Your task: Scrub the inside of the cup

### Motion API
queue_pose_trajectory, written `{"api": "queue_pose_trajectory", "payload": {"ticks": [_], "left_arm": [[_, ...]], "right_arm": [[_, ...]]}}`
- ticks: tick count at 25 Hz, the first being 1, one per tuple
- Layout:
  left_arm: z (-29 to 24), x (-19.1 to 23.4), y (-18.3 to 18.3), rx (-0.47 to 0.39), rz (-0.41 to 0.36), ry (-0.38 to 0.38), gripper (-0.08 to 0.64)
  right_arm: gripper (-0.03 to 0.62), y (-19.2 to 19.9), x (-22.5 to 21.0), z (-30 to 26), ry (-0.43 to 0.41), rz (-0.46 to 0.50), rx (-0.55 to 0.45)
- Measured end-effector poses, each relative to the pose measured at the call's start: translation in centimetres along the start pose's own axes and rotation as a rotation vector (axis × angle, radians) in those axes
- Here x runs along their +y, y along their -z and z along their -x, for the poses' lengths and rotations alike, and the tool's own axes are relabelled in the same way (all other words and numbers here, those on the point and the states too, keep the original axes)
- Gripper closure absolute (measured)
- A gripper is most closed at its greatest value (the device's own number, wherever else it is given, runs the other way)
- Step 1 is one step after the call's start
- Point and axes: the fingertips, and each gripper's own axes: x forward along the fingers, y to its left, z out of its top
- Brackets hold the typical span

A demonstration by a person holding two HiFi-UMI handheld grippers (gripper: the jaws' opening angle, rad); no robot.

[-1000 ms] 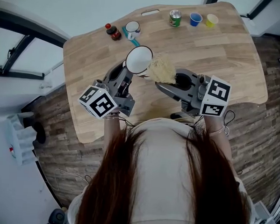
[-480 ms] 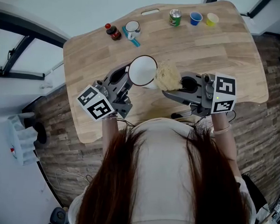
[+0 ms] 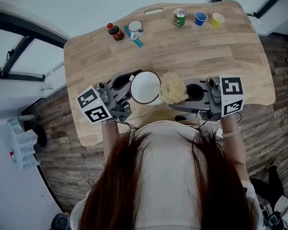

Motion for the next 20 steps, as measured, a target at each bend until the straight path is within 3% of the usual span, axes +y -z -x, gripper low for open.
{"api": "queue_pose_trajectory", "payload": {"ticks": [20], "left_arm": [[-0.4, -3.8, 2.5, 0.134, 0.054, 0.288, 0.537]], "right_arm": [[0.518, 2.6, 3.2, -1.4, -0.225, -0.082, 0.13]]}}
